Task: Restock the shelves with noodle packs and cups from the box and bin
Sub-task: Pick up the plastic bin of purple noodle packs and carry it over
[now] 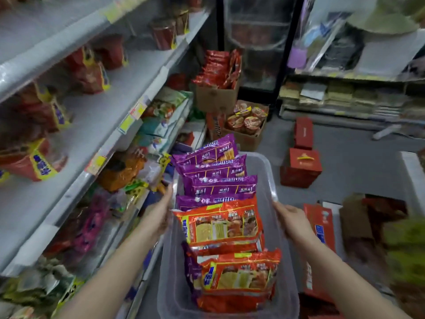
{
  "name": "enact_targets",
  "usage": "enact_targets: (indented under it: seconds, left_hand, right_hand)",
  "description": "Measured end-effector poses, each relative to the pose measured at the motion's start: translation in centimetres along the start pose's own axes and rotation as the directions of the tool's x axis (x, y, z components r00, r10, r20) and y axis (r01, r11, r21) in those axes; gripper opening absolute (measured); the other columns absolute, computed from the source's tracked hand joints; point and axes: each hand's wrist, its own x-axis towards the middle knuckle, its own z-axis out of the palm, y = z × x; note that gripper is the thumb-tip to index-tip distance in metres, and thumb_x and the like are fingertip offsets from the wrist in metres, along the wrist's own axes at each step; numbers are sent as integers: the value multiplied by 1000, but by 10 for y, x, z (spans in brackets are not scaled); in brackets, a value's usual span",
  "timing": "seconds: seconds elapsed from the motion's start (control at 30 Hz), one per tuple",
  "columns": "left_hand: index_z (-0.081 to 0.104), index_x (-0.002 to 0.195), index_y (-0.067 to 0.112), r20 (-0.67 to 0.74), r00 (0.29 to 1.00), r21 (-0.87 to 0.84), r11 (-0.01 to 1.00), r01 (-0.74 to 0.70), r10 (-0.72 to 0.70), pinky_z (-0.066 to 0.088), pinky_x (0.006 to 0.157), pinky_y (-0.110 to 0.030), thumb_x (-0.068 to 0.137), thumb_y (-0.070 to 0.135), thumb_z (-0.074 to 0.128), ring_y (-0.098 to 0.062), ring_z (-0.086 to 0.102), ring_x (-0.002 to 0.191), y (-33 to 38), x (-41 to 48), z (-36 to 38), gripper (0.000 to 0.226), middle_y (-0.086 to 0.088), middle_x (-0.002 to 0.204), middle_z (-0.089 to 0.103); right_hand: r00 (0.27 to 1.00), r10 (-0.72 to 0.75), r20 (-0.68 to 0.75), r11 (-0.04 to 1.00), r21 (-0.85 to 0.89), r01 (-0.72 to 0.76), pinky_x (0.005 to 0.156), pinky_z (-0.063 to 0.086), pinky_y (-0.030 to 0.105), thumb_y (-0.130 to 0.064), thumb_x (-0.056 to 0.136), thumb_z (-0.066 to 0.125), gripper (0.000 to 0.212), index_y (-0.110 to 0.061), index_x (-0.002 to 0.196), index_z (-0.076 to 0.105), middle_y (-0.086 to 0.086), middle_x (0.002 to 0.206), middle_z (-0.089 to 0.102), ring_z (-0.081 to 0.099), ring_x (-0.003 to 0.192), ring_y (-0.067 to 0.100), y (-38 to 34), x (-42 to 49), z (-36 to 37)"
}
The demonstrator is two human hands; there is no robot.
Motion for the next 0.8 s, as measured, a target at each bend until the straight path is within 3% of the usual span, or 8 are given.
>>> enact_targets:
  seconds: [0.1,0.17,0.23,0.27,0.37,0.5,0.63,0.8]
  left_hand:
    - [62,76,23,52,998,36,999,18,-20,39,59,-30,61,91,53,-10,50,54,52,66,29,71,-2,65,48]
    - [65,100,17,67,997,13,999,43,-44,49,87,-36,85,71,49,-5,58,81,83,120,50,57,2,79,62]
    - [62,120,6,92,993,-2,997,77,-77,39,108,-43,90,63,50,-19,57,107,110,175,62,65,-8,112,64]
    - [60,126,2,48,991,38,991,126,-127,43,107,-46,88,65,51,-27,60,110,123,201,70,74,-18,117,66]
    - [69,110,13,13,986,113,980,163,-166,51,70,-35,88,71,48,-25,66,72,159,294,85,66,-8,72,71]
    - [70,90,8,-45,968,239,938,250,-246,56,63,-33,79,81,50,-26,65,60,207,395,120,76,-9,62,67]
    - [70,90,13,-144,962,292,919,264,-231,56,87,-45,60,98,41,-29,66,81,226,502,159,95,-28,101,66]
    - [60,119,-7,-211,941,213,927,309,-265,53,80,-50,66,95,38,-49,60,111,218,622,200,117,-34,128,56]
  right_hand:
    - [1000,13,-8,999,-45,-14,47,35,28,-46,95,55,46,-4,77,53,12,65,53,48,54,20,-39,76,4]
    - [999,38,-21,998,-41,-39,50,34,29,-46,94,56,46,-4,78,54,16,66,53,48,55,23,-65,124,9]
    - [995,100,-28,994,-33,-101,50,34,29,-47,93,57,46,-3,80,55,18,67,51,47,55,23,-89,171,16]
    - [991,133,-27,991,-29,-133,49,36,29,-48,93,57,48,-1,82,58,19,68,52,49,55,24,-100,193,19]
    - [976,217,-8,976,-10,-217,50,45,30,-49,92,57,61,11,92,64,22,75,56,57,63,30,-130,265,28]
    - [964,264,14,963,-65,-263,71,59,49,-48,95,54,63,14,103,63,28,89,68,68,77,37,-164,369,42]
    - [959,282,40,951,-145,-274,79,57,55,-52,95,51,64,11,103,64,25,88,69,69,80,39,-184,470,58]
    - [947,301,110,944,-175,-279,76,57,57,-56,94,51,55,-4,77,58,16,67,59,62,63,29,-178,607,84]
